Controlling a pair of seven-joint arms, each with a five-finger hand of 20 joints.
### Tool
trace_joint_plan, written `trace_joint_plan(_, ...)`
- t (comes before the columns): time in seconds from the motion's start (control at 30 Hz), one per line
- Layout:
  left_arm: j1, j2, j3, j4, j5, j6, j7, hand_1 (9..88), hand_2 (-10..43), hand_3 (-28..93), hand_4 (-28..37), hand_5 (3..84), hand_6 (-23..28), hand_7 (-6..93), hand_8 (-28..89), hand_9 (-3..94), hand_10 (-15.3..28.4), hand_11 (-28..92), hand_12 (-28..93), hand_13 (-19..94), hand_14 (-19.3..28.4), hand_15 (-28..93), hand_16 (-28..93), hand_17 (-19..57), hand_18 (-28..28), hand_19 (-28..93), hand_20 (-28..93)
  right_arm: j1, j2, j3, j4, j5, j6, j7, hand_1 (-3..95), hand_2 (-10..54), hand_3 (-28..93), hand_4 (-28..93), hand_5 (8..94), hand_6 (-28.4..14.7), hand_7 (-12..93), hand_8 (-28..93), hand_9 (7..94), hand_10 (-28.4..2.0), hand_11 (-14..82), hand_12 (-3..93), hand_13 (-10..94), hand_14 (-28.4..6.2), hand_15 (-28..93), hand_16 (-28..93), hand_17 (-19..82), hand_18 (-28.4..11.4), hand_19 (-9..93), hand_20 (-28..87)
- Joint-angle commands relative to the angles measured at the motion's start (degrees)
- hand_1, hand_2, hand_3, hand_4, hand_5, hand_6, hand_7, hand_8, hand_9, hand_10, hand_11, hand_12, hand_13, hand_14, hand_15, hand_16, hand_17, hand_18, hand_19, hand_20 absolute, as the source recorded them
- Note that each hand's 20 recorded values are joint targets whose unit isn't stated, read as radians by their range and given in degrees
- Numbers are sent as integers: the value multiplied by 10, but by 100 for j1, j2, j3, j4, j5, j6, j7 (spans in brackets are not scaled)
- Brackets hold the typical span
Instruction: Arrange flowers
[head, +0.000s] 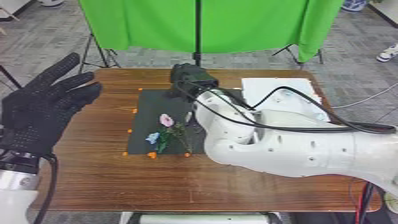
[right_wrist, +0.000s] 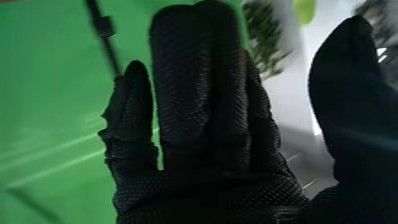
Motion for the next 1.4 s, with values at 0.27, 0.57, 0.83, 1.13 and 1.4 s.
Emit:
trace_joint_plan(0.27,397,-143,117,-86,-87,357,146,224,79,756,-257,325,76,159,-106,303,206,243,109,240,284,443,-71,-49,284,530,363,-3003,2629,3053,-563,-292,370,643,352,-95,700,-283,552,-17,119,-113,779,-136,242,155,736,-96,579,154,335,-219,909,203)
trace_joint_plan(0.57,303,-96,218,-60,-81,369,85,222,80,759,-263,322,75,159,-105,300,206,239,112,239,284,443,-71,-46,284,523,379,-4032,2994,4088,-308,-636,331,1518,349,-93,692,-282,540,-37,102,-107,816,-142,241,154,799,-91,569,150,414,-234,930,179)
trace_joint_plan(0.83,353,-52,228,-54,-131,391,164,226,79,760,-255,323,77,159,-106,304,207,244,111,239,284,443,-71,-46,284,517,391,-4519,3360,4313,-163,-519,35,1542,354,-95,686,-278,512,-44,98,-106,816,-147,241,156,808,-90,567,155,435,-232,932,152)
trace_joint_plan(1.13,252,18,294,1,-168,335,130,227,78,761,-255,324,77,160,-106,307,207,246,110,239,284,445,-71,-45,284,514,398,-4011,3419,3462,198,-484,-207,1272,375,-95,704,-281,474,-26,105,-104,780,-144,246,155,779,-91,562,156,409,-223,932,100)
trace_joint_plan(1.4,167,-3,278,24,-136,244,-7,227,76,763,-252,324,77,161,-105,308,208,245,110,240,284,445,-72,-45,284,510,402,-3519,3406,2795,334,-821,-116,1473,378,-95,707,-283,468,-13,114,-111,771,-144,240,152,774,-92,553,151,407,-219,932,60)
